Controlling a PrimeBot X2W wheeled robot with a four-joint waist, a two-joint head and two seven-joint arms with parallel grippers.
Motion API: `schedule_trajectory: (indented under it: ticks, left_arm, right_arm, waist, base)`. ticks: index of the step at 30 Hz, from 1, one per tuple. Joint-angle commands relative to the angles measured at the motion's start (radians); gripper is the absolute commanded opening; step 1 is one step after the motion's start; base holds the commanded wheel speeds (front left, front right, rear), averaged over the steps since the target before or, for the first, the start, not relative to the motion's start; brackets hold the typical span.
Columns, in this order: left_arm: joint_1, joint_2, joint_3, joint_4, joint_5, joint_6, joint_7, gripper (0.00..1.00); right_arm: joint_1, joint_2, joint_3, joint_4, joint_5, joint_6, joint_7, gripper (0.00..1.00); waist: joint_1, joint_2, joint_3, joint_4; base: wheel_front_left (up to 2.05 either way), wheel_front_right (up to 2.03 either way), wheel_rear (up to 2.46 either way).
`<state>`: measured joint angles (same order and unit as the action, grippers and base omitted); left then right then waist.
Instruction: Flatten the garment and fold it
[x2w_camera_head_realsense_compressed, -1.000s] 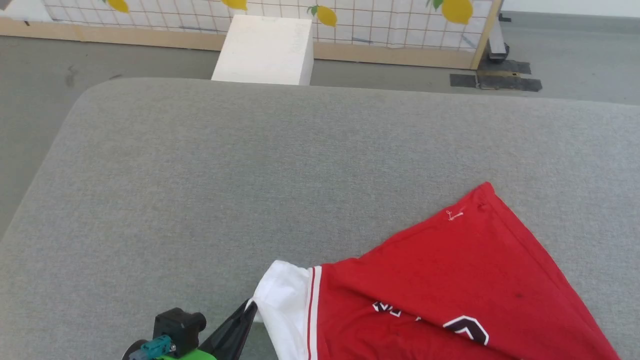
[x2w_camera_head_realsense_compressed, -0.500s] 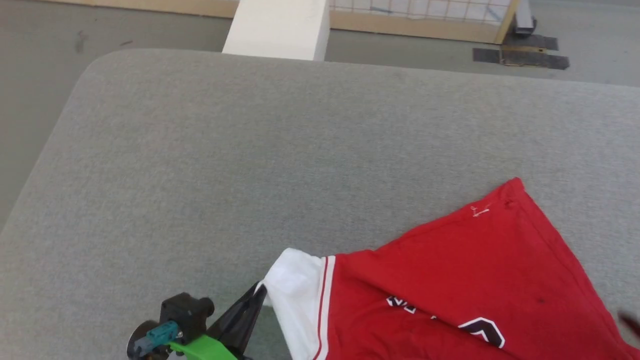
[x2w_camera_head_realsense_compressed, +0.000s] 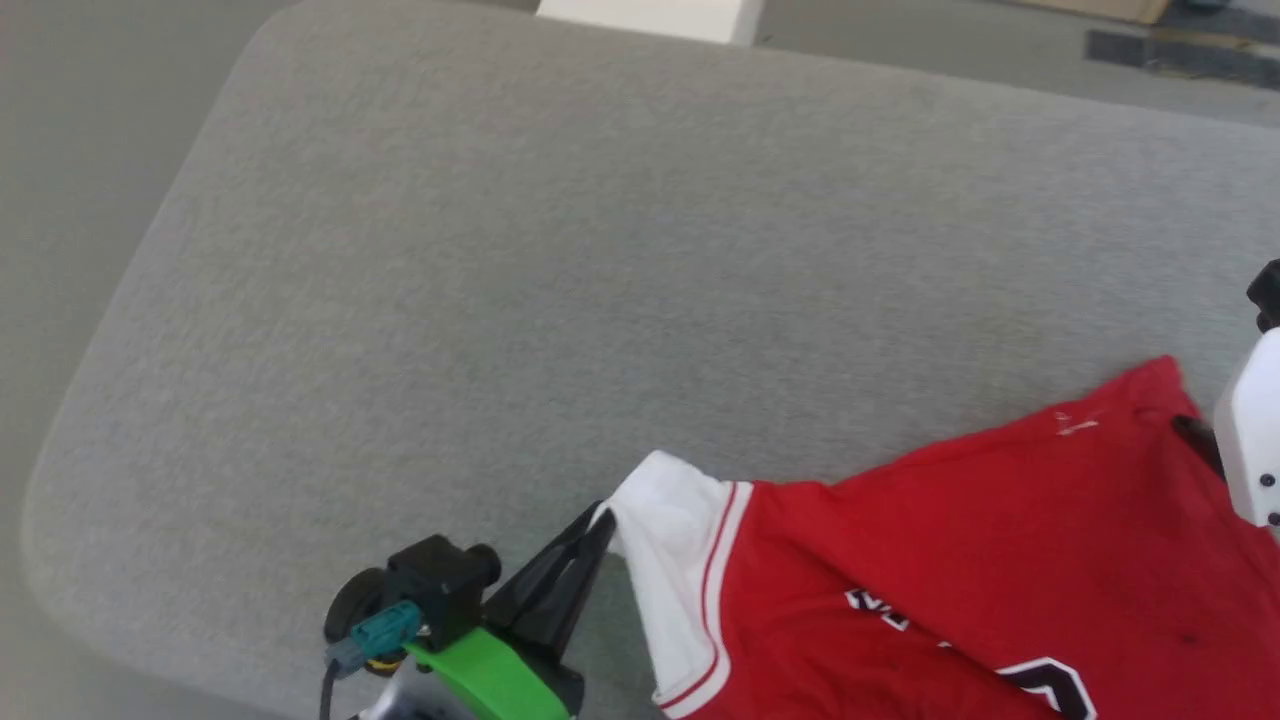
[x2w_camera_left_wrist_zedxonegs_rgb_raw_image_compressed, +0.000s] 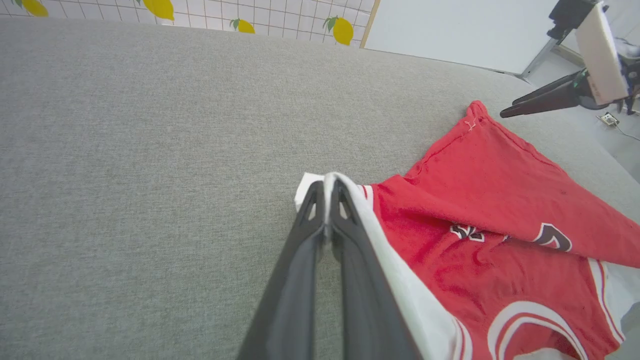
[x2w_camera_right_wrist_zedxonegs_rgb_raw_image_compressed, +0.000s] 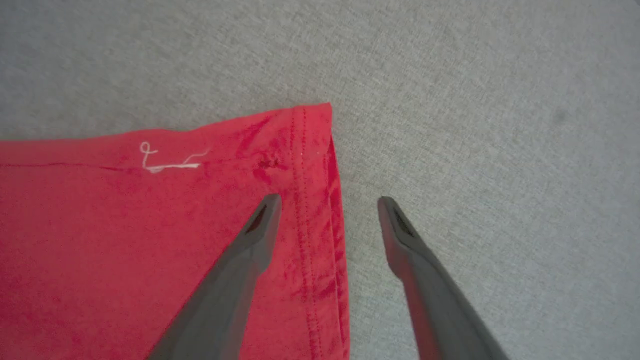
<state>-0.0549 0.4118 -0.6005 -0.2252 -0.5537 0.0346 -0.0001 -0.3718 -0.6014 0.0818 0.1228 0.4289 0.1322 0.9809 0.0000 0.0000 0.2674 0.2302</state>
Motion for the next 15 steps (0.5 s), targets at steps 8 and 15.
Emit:
schedule_trajectory:
  ticks: [8, 15]
  left_arm:
    - [-0.035, -0.033, -0.023, 0.004, 0.012, -0.004, -0.008, 0.0]
    - [-0.045, -0.037, -0.025, 0.013, 0.005, -0.007, -0.01, 0.0]
  right_arm:
    - [-0.059, -0.032, 0.092, 0.186, -0.021, -0.002, -0.013, 1.0]
    - [-0.022, -0.05, 0.184, 0.242, 0.04, -0.002, 0.007, 0.0]
  waist:
    - [0.0, 0.0, 0.08, 0.096]
    - [0.0, 0.0, 0.082, 0.1]
  base:
    - [0.0, 0.0, 0.0]
    - [0.0, 0.0, 0.0]
